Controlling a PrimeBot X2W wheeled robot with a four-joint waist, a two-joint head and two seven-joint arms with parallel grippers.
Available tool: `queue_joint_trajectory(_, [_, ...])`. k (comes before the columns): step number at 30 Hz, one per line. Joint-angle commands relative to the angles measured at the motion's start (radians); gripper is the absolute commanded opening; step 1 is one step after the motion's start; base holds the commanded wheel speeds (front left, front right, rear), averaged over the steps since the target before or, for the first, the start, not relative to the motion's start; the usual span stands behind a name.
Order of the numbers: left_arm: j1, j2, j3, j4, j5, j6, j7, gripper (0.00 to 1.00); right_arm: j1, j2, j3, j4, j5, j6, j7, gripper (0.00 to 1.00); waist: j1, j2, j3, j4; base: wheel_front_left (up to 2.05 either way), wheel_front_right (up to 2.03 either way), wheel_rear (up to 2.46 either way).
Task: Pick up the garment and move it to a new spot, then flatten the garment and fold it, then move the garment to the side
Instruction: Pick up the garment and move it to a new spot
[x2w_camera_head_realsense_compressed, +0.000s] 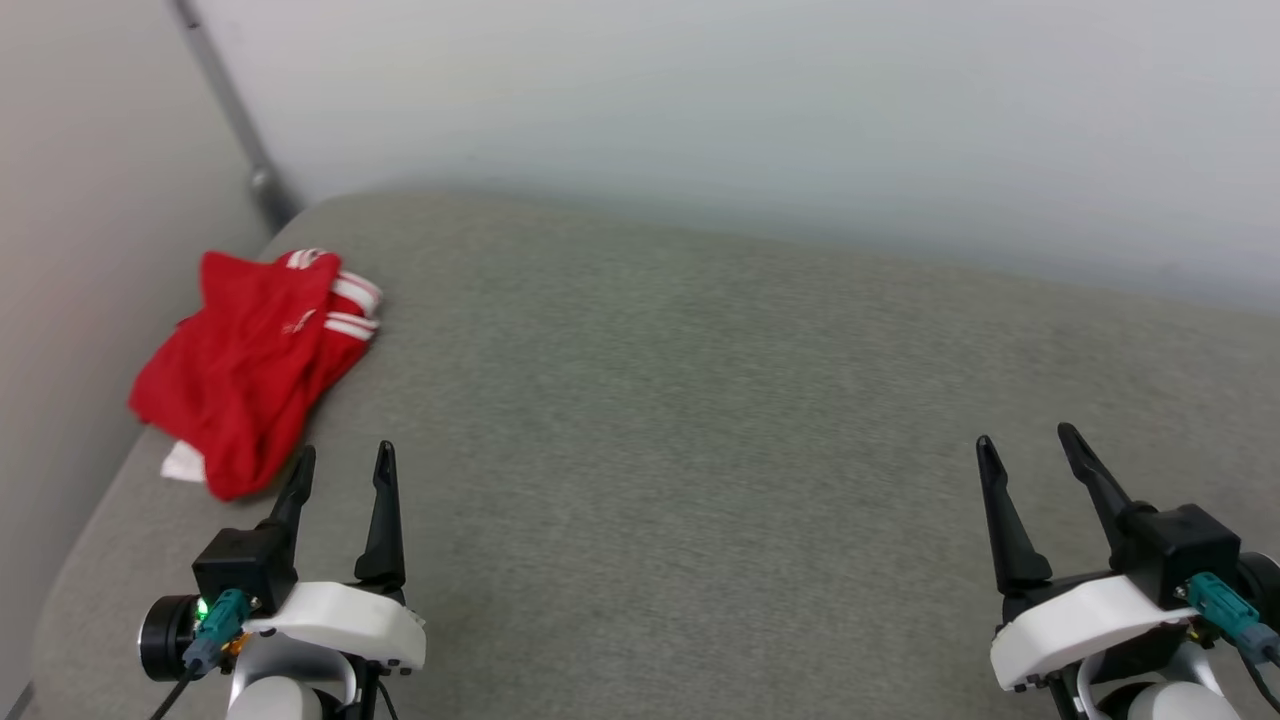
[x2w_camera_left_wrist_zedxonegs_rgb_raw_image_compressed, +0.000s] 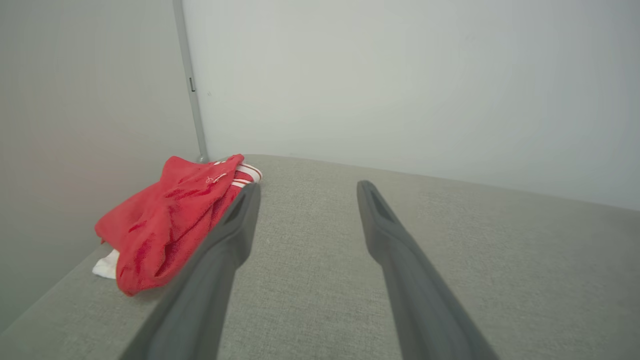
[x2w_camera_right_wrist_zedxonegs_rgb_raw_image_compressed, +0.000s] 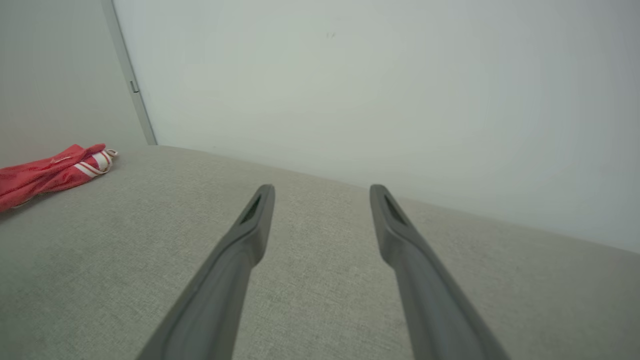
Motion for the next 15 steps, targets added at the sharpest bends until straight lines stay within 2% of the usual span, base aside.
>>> queue_joint_trajectory(1, [-0.01,0.0,0.006,-0.001,-0.003,0.003,-0.005,1.0,-0.012,0.001,0.005,0.0,0.0,0.0,-0.001,1.0,0.0,0.0,0.006,0.055,0.0,0.0,0.0])
queue_joint_trajectory(8, [0.007,0.001,0.037,-0.002,-0.006,0.012,-0.004,1.0,-0.028,0.001,0.053,0.014,0.019,0.0,-0.014,1.0,0.0,0.0,0.002,0.18,0.0,0.0,0.0])
queue_joint_trajectory(15, [0.039,-0.001,0.06,-0.014,-0.002,0.021,-0.004,1.0,-0.041,0.001,0.098,0.021,0.024,0.0,-0.014,1.0,0.0,0.0,0.007,0.243,0.0,0.0,0.0])
